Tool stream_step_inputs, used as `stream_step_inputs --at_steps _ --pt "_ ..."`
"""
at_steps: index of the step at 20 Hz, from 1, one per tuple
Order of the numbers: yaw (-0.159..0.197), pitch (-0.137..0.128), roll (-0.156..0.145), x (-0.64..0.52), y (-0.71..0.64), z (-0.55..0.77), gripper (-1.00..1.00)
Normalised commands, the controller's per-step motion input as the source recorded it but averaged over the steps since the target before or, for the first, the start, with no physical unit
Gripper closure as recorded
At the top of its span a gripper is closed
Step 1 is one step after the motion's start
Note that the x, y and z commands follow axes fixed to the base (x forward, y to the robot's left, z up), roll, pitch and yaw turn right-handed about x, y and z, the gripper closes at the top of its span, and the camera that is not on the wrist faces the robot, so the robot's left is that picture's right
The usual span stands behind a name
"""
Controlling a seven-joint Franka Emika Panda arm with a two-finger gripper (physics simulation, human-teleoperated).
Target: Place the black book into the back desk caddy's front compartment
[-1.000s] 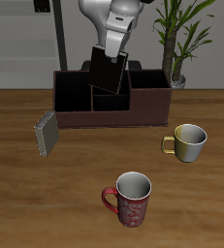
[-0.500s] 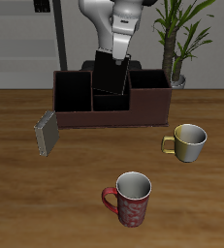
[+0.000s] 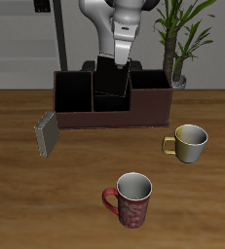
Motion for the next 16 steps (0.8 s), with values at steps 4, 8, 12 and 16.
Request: stream_step_inputs --at_steps 4,8,12,16 --pt "0.022 0.009 0.014 -0.11 0.04 -0.08 1.0" --pt "0.008 0.011 -0.023 -0.05 -0.11 -0.06 1.0" --pt "0.002 0.011 -0.022 -0.04 -0.14 -0.08 1.0" --pt "0.022 0.01 -0.014 -0.06 -0.12 -0.06 1.0"
